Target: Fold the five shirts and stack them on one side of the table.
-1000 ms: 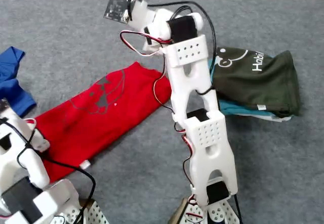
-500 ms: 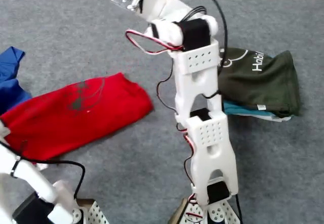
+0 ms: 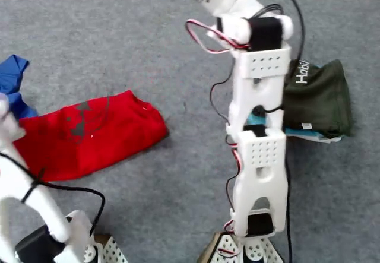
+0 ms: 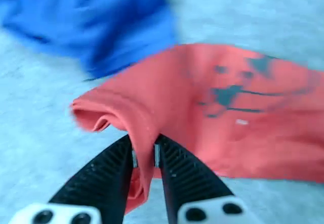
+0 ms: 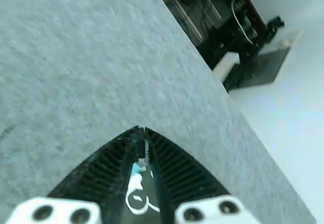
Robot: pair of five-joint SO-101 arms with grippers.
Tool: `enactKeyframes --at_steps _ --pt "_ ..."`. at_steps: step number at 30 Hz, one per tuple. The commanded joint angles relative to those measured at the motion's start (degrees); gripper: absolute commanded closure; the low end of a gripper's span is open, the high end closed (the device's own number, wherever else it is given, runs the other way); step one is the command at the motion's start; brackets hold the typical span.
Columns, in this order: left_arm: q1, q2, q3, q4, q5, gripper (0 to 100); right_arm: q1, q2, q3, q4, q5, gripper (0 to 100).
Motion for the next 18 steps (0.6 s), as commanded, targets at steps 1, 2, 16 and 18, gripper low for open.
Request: enactKeyframes --at_steps 1,2,16,18 --pt "12.8 -1.6 -2.8 0.3 5.1 98 3.9 -5.1 -2.2 0.8 1.5 99.3" --pt "16.1 -1.6 -2.8 0.2 6.2 98 4.7 -5.5 -2.1 0.9 1.6 99.3" --pt "38.7 8.3 -5.5 -3.9 13.2 98 5.1 -7.0 -2.1 1.1 1.3 99.3" --pt "41.2 10.1 -5.9 -4.0 13.2 98 5.1 -7.0 -2.1 1.1 1.3 99.3"
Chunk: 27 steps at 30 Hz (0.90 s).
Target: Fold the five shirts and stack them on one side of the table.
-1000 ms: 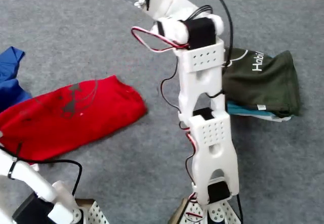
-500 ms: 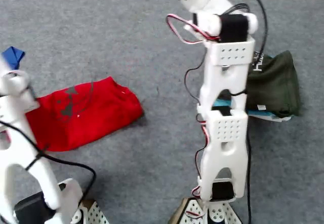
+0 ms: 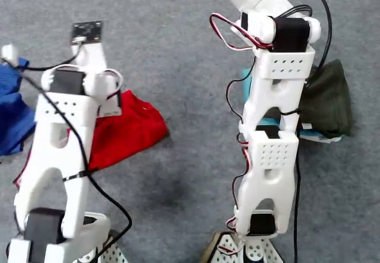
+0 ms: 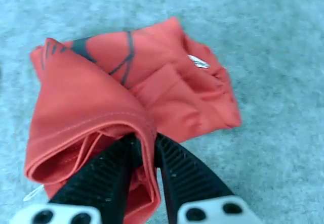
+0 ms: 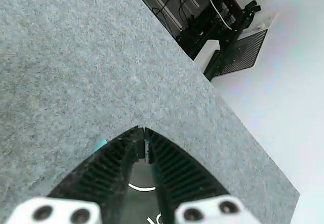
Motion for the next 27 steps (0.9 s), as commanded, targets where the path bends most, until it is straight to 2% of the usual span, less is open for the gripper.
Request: enactKeyframes --at_steps 1,8,22,27 --pt "4.7 2.2 -3.0 -1.6 0.5 98 0.6 -4.3 -2.1 0.9 0.4 99.3" --pt "10.1 8.8 -4.4 -2.4 0.6 98 -1.5 -4.3 -2.1 0.9 0.4 99.3" --pt "10.3 20.0 -9.9 -5.5 0.7 98 -1.6 -4.2 -2.1 0.9 0.4 99.3" --pt "10.3 21.9 -10.5 -6.1 3.5 98 -2.1 -4.1 -2.0 0.9 0.4 99.3"
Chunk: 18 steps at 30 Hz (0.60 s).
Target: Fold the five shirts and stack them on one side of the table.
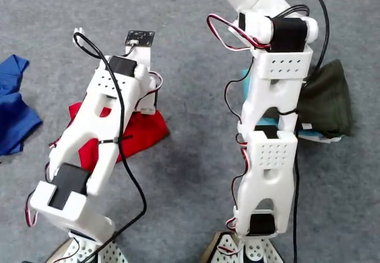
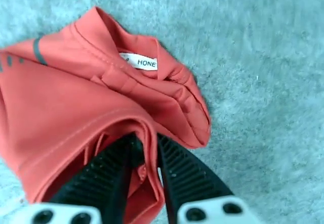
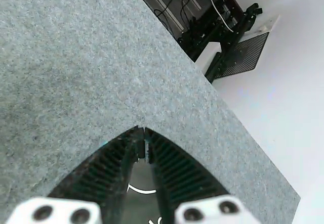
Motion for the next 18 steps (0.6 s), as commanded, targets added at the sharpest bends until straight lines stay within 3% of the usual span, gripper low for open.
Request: enactKeyframes --at_steps 1,6,11,18 --pt "0.8 -0.1 -3.2 -0.8 2.1 98 -1.4 -4.1 -2.0 0.9 0.4 99.3" --pt "2.4 -0.1 -3.9 -0.5 3.4 96 -2.4 -4.0 -1.7 0.9 0.4 99.3" --pt "-0.2 -0.7 -4.7 -0.6 13.8 74 -2.4 -4.3 -1.7 0.9 0.4 99.3" --pt "-8.7 -0.7 -16.4 3.8 12.4 75 -2.5 -4.1 -1.5 0.9 0.4 99.3"
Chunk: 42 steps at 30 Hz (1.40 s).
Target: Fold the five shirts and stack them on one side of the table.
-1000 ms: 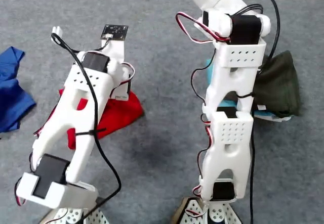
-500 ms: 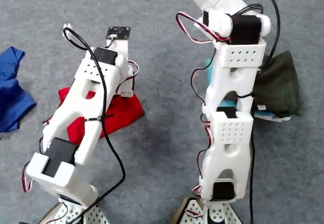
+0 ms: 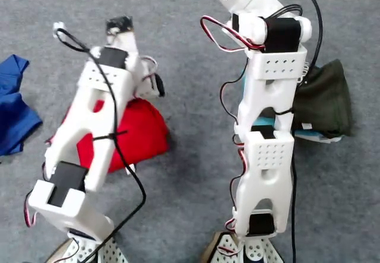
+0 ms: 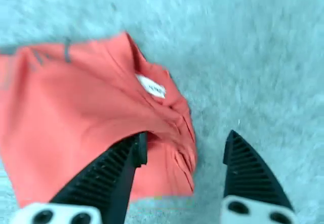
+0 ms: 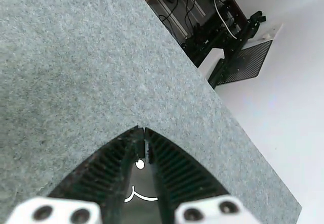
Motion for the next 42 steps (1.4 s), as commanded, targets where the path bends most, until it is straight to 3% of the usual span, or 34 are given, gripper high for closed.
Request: enactKeyframes --at_steps 1,7,13,16,24,27,31,37,42 --pt "-6.5 -0.8 -8.5 2.5 0.3 76 -1.1 -4.1 -1.5 0.9 0.4 99.3" --pt "-14.7 -0.7 -11.6 8.6 -3.0 86 -4.7 -4.0 -1.4 1.0 0.4 99.3" --pt "-14.9 -0.5 -11.5 16.4 -8.9 87 -5.3 -3.9 -1.4 1.0 0.4 99.3" --pt "-14.9 -0.3 -11.3 16.4 -9.0 96 -5.4 -3.9 -1.4 1.0 0.4 99.3" --pt "-3.7 5.5 -2.9 15.7 -14.2 98 -5.1 -3.9 -1.4 1.0 0.4 99.3" --pt "-1.5 8.9 -2.6 11.8 -14.1 98 -5.1 -3.9 -1.4 1.0 0.4 99.3" --pt "-1.5 12.4 -6.2 4.0 -8.2 98 -5.3 -3.9 -1.4 1.0 0.4 99.3" --pt "-1.7 13.8 -14.3 -1.2 -4.4 98 -5.1 -3.9 -1.4 1.0 0.4 99.3" --pt "-1.5 15.5 -13.2 -9.2 -2.1 98 -5.2 -3.9 -1.4 1.0 0.4 99.3"
